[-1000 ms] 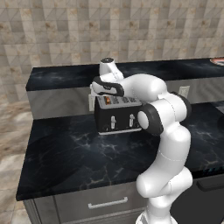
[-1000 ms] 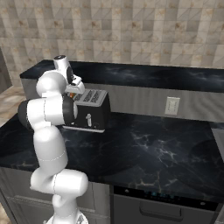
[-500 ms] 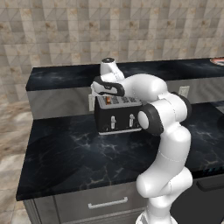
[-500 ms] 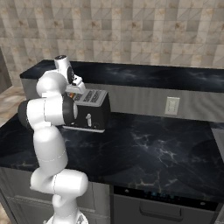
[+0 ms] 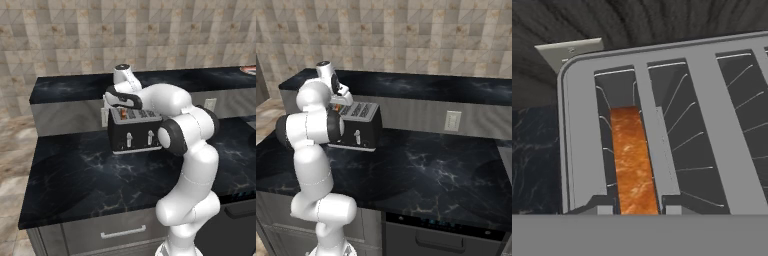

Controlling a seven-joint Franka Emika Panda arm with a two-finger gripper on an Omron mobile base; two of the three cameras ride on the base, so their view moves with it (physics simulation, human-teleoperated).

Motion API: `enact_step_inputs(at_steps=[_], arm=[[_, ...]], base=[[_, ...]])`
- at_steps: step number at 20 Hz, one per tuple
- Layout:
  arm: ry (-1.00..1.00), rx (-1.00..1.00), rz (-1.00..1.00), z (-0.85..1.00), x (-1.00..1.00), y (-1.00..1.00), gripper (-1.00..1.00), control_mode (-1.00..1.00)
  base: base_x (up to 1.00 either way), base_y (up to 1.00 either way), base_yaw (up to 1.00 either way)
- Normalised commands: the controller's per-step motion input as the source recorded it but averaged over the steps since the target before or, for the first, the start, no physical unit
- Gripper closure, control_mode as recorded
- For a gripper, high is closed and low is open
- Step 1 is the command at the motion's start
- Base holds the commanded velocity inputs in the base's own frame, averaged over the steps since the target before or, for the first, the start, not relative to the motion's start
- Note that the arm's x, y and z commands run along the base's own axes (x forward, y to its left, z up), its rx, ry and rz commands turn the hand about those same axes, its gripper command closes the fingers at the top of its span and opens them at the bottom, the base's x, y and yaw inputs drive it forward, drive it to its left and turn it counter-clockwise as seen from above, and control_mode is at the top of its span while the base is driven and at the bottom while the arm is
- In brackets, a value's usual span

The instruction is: Start the toaster. Once the lever pops up, take the bread to the plate on the dining counter.

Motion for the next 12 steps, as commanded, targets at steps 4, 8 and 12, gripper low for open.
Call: enact_step_inputs(at_steps=[4, 8, 12], arm=[[0.05, -0.03, 0.00, 0.79, 0.00, 0.07, 1.00, -1.00], [0.07, -0.04, 0.00, 0.78, 0.00, 0.10, 1.00, -1.00], [0.06, -0.04, 0.00, 0.99, 0.00, 0.06, 1.00, -1.00]], base=[[0.00, 0.00, 0.00], [0.00, 0.00, 0.00], [0.00, 0.00, 0.00]])
